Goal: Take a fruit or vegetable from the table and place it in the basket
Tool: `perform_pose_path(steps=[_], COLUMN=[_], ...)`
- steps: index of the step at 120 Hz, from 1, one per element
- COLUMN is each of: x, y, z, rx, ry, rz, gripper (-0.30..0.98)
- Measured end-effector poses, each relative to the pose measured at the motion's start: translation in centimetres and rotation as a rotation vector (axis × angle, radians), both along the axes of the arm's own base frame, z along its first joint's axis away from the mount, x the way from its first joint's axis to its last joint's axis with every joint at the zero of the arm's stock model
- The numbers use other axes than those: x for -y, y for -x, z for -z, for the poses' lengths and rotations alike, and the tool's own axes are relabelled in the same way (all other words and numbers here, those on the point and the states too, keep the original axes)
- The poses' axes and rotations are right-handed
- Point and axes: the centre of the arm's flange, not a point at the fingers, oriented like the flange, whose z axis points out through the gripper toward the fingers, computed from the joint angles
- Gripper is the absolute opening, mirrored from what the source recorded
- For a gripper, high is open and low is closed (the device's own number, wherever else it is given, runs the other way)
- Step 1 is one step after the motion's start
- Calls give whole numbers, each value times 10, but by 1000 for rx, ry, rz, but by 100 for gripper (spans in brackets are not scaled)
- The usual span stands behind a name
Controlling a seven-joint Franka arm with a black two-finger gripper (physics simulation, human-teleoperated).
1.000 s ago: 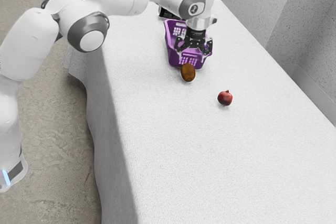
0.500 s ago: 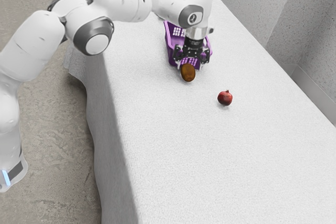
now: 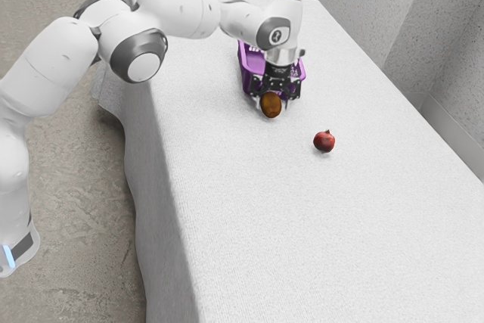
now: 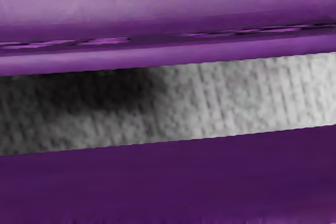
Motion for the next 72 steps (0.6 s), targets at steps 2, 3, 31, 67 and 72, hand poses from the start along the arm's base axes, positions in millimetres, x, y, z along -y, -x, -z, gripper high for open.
perform_pose_path(steps=[2, 3, 31, 67, 72], x=[1, 1, 4, 89, 92], y=[-1, -1, -5, 11, 27], z=[0, 1, 1, -136, -157], rx=[1, 2, 21, 179, 195], ry=[0, 0, -6, -73, -86], rz=[1, 1, -1, 93, 91], gripper=[66, 66, 46, 25, 24])
